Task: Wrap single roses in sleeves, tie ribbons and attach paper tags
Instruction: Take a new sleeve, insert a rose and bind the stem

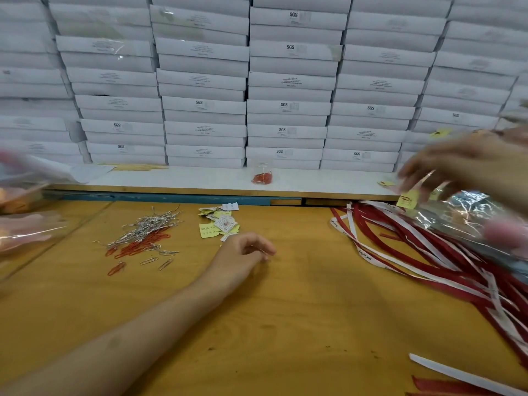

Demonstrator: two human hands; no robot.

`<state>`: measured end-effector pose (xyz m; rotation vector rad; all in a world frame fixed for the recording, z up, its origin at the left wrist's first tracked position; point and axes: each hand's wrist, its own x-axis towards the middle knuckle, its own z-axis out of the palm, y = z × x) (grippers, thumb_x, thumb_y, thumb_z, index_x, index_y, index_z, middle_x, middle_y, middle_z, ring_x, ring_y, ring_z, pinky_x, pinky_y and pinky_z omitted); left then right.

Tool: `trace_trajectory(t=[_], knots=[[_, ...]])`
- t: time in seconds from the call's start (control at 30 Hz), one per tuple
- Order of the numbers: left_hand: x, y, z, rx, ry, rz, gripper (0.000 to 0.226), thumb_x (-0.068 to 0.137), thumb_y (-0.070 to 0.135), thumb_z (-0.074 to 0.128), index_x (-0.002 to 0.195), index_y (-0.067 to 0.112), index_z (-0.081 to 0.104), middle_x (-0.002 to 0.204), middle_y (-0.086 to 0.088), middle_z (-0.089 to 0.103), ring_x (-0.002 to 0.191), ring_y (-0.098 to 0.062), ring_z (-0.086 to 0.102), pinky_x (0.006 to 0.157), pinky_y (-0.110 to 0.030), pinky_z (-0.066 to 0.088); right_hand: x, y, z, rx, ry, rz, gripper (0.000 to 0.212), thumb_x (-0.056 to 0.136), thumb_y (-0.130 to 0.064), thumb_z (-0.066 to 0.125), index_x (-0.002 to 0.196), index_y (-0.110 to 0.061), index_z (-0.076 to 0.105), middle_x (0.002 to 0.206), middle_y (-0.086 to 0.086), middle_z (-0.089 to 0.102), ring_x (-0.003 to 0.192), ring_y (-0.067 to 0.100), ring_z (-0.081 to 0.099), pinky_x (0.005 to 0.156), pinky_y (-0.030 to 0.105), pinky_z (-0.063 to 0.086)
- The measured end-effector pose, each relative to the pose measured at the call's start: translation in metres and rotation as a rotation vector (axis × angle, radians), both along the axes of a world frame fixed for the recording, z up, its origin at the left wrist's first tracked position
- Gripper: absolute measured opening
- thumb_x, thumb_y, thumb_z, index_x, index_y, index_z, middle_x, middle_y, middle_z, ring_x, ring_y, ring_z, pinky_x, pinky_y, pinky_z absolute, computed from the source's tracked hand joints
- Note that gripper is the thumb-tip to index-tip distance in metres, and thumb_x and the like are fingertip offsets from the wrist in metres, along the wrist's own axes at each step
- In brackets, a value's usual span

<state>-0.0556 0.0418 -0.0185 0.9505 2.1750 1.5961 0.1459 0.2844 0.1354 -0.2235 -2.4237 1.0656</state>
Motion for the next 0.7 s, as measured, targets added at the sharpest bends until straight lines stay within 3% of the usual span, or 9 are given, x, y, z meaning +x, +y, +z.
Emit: trace_trajectory(t=[0.07, 0.2, 0.37, 0.53, 0.7], knots=[[0.000, 0.000, 0.000, 0.003, 0.007, -0.008, 0.031, 0.090, -0.008, 0.052, 0.086, 0.015, 0.072, 0.083, 0.006, 0.070, 0.072, 0.004, 0.063, 0.060, -0.008, 0.043, -0.017, -0.031, -0.037, -0.022, -0.263, 0.105, 0.031, 0.098, -0.028, 0.045, 0.087, -0.019, 0.073, 0.088, 0.003, 0.074, 0.069, 0.016, 0.068, 0.056, 0.019, 0.053], [-0.001, -0.002, 0.000, -0.005, 0.029, -0.016, 0.037, 0.088, -0.011, 0.048, 0.082, 0.017, 0.072, 0.079, 0.005, 0.069, 0.070, 0.002, 0.062, 0.057, -0.008, 0.042, -0.042, -0.059, -0.105, -0.194, -0.420, 0.160, 0.031, 0.101, -0.020, 0.041, 0.094, -0.008, 0.068, 0.083, 0.004, 0.074, 0.067, 0.012, 0.064, 0.054, 0.021, 0.048], [-0.001, -0.001, -0.001, -0.021, 0.057, -0.017, 0.041, 0.086, -0.013, 0.046, 0.079, 0.018, 0.072, 0.075, 0.003, 0.067, 0.071, -0.004, 0.061, 0.056, -0.012, 0.043, -0.050, -0.056, -0.136, -0.254, -0.290, 0.184, 0.030, 0.101, -0.016, 0.041, 0.091, -0.006, 0.068, 0.075, 0.005, 0.071, 0.059, 0.008, 0.058, 0.043, 0.016, 0.041], [0.001, -0.003, -0.001, -0.019, 0.144, 0.034, 0.041, 0.086, -0.010, 0.045, 0.072, 0.020, 0.070, 0.063, 0.011, 0.063, 0.068, -0.003, 0.058, 0.066, -0.019, 0.046, -0.051, -0.050, -0.140, -0.338, -0.244, 0.214, 0.029, 0.099, -0.015, 0.043, 0.092, -0.003, 0.068, 0.074, 0.005, 0.070, 0.059, 0.007, 0.057, 0.045, 0.016, 0.044], [0.016, -0.011, 0.023, -0.071, 0.443, -0.015, 0.037, 0.087, -0.008, 0.049, 0.074, 0.022, 0.067, 0.075, 0.014, 0.063, 0.076, 0.001, 0.059, 0.066, -0.012, 0.042, -0.051, -0.048, -0.141, -0.345, -0.239, 0.225, 0.027, 0.099, -0.014, 0.044, 0.093, -0.005, 0.068, 0.076, 0.005, 0.070, 0.061, 0.008, 0.058, 0.048, 0.017, 0.045]])
